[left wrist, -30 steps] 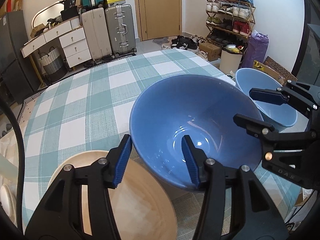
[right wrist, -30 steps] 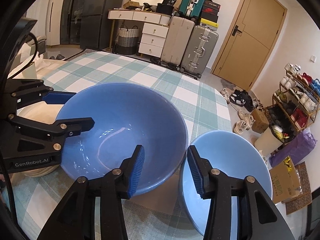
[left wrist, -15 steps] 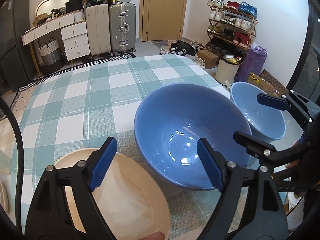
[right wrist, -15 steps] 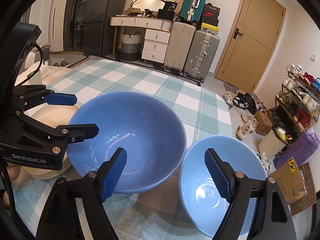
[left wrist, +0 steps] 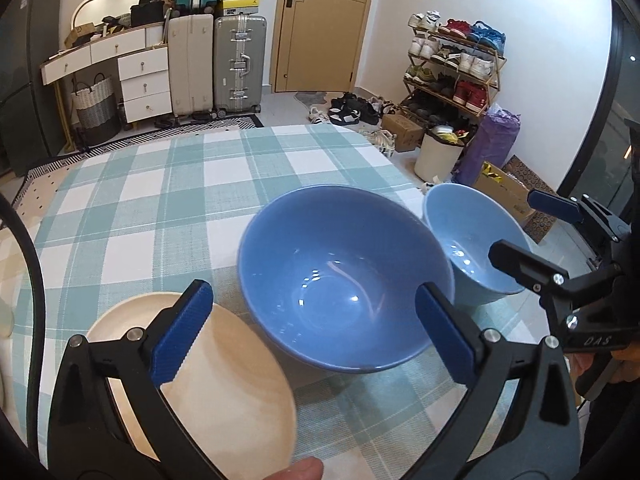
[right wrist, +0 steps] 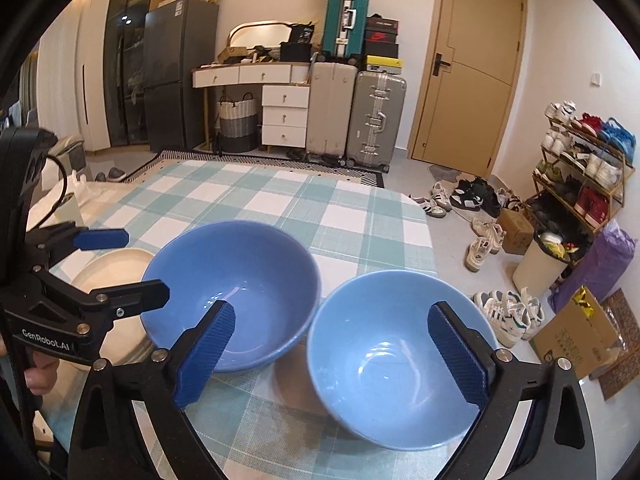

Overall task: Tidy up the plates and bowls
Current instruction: 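Move both tools to the next light-blue bowl, lowering the right gripper to its rim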

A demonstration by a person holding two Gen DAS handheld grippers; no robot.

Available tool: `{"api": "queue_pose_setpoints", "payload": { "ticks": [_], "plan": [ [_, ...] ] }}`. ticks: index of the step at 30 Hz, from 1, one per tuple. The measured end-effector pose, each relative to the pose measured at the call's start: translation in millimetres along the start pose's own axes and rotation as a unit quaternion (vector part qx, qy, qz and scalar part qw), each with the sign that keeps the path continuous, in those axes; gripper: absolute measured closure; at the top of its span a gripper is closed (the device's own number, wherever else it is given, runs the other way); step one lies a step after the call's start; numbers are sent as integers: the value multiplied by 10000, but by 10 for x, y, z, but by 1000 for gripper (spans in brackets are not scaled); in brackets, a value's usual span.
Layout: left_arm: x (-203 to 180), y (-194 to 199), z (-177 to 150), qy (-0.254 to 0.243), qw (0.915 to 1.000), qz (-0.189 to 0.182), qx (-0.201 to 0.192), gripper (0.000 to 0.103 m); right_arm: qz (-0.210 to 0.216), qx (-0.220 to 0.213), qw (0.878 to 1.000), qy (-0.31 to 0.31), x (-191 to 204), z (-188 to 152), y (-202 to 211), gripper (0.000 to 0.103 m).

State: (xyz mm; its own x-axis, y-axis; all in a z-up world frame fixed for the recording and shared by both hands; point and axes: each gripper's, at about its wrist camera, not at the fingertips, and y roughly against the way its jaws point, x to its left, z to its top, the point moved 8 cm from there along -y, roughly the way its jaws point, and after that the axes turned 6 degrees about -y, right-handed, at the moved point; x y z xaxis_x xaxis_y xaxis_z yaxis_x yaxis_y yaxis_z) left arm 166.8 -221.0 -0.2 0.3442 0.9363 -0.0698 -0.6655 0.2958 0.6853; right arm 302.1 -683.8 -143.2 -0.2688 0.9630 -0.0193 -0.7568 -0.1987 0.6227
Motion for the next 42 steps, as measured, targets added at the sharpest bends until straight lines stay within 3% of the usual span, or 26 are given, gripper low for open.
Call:
{"api": "queue_pose_setpoints", "payload": {
  "ticks": [10,21,29,32,38,42],
  "plan": [
    [-575,29,32,-93,9986,-501,116,3,-209,-100,9980,-594,-627,-51,347,1],
    [-1314,-79,-33,-334,9915,-1186,429,3,-433,-25,9932,-1082,-1233,-177,548,1],
    [-1714,-124,-78,-467,9845,-1576,613,20,-533,188,9903,-1271,-1507,-324,437,1],
    [-1810,-173,-103,-425,9813,-1713,762,39,-490,270,9892,-1356,-1537,-354,370,1],
    [-1902,-280,-132,-301,9779,-1835,953,47,-349,346,9874,-1503,-1623,-399,225,2],
    [-1903,-383,-125,-192,9780,-1796,1042,48,-333,525,9853,-1593,-1679,-449,53,23]
  ]
}}
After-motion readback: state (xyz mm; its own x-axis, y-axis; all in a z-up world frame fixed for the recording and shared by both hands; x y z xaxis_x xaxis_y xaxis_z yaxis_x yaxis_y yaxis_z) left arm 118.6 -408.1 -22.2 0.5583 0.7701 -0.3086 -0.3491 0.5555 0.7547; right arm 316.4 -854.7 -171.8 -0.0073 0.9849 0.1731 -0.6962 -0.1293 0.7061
